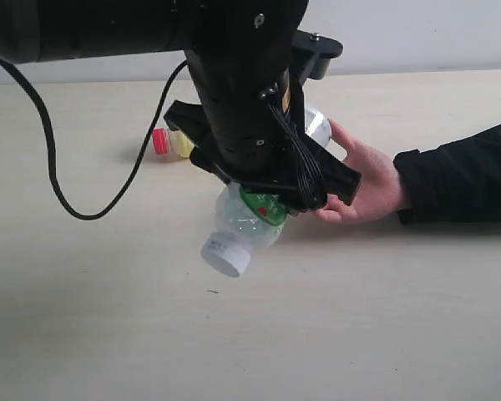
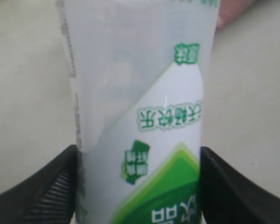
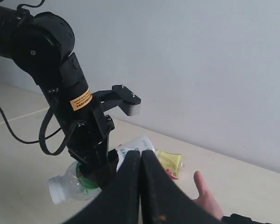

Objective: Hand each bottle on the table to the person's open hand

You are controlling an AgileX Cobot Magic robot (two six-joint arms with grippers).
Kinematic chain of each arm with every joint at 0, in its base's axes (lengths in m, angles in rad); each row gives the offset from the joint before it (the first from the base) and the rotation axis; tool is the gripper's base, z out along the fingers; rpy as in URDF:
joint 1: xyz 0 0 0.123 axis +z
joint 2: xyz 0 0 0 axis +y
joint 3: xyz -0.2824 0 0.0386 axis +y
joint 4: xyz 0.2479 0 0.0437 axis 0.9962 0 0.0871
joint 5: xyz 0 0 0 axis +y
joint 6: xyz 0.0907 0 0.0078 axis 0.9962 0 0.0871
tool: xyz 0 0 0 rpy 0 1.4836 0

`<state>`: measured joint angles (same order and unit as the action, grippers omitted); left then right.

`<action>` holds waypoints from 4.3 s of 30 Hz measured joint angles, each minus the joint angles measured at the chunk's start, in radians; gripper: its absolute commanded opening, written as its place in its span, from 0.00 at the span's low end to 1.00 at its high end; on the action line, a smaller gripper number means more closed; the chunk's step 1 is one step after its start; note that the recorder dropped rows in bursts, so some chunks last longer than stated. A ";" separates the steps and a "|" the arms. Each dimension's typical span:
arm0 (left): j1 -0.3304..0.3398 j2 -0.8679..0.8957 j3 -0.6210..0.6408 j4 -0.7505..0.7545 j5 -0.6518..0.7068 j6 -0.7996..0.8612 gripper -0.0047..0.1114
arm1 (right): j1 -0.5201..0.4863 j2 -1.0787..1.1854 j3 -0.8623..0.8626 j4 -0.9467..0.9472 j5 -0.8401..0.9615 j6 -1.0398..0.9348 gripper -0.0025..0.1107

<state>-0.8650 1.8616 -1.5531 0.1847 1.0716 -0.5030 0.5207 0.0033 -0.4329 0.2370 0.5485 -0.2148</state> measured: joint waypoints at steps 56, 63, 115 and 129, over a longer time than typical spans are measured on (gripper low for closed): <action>-0.083 0.331 0.002 0.763 -0.661 -1.595 0.04 | 0.001 0.000 0.000 0.000 0.000 0.000 0.02; -0.083 0.339 0.002 0.764 -0.672 -1.595 0.15 | 0.001 0.000 0.000 0.000 0.000 0.000 0.02; -0.083 0.169 0.002 0.605 -0.593 -1.193 0.81 | 0.001 0.000 0.000 0.000 0.000 0.000 0.02; -0.073 -0.109 0.002 0.504 -0.483 -0.727 0.06 | 0.001 0.000 0.000 0.000 0.000 0.000 0.02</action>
<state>-0.9379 1.7521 -1.5507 0.6885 0.5888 -1.2296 0.5218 0.0033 -0.4329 0.2370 0.5485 -0.2148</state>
